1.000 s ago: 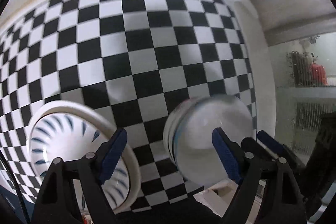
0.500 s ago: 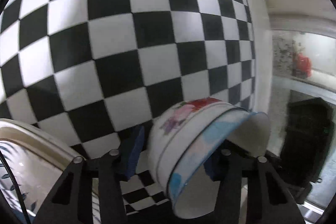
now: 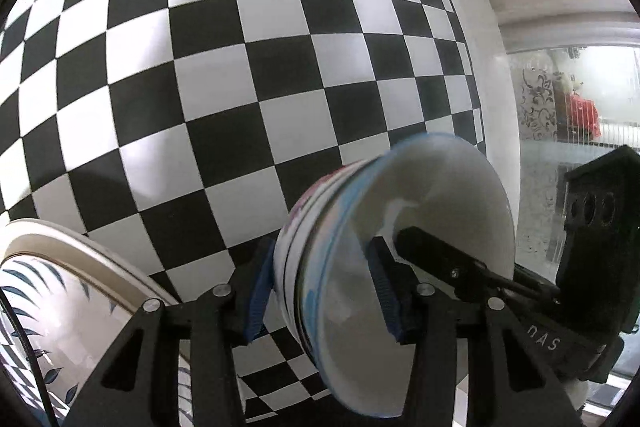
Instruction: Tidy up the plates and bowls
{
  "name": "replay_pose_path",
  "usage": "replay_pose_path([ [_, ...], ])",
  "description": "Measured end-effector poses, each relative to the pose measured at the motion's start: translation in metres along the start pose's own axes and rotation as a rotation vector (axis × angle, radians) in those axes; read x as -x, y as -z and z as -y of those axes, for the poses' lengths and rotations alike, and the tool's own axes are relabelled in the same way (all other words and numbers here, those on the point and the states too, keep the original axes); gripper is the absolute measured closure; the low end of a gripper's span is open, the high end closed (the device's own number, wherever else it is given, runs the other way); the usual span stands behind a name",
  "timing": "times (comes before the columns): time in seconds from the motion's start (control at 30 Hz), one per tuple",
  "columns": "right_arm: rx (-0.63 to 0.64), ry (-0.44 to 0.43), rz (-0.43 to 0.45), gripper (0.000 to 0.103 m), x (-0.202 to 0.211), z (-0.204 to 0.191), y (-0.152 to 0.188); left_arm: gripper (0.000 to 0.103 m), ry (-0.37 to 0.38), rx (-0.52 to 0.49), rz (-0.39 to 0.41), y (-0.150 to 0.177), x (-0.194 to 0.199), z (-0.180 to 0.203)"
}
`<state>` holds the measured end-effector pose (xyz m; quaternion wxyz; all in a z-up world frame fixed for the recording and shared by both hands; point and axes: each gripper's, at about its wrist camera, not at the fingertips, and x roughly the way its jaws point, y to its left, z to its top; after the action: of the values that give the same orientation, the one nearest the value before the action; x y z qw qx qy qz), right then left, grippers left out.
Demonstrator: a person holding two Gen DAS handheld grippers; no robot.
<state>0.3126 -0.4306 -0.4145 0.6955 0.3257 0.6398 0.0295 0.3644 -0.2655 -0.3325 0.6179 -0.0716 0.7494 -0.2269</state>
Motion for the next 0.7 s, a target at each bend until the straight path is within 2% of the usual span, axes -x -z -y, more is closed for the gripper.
replay_pose_path([
  [0.33,0.069,-0.015,0.036,0.066,0.009,-0.028,0.000,0.060,-0.005,0.014,0.086,0.006,0.020,-0.009],
  [0.7,0.219,-0.054,0.027,0.067,0.015,-0.100,0.015,0.060,-0.027,0.079,0.186,0.038,0.082,-0.044],
])
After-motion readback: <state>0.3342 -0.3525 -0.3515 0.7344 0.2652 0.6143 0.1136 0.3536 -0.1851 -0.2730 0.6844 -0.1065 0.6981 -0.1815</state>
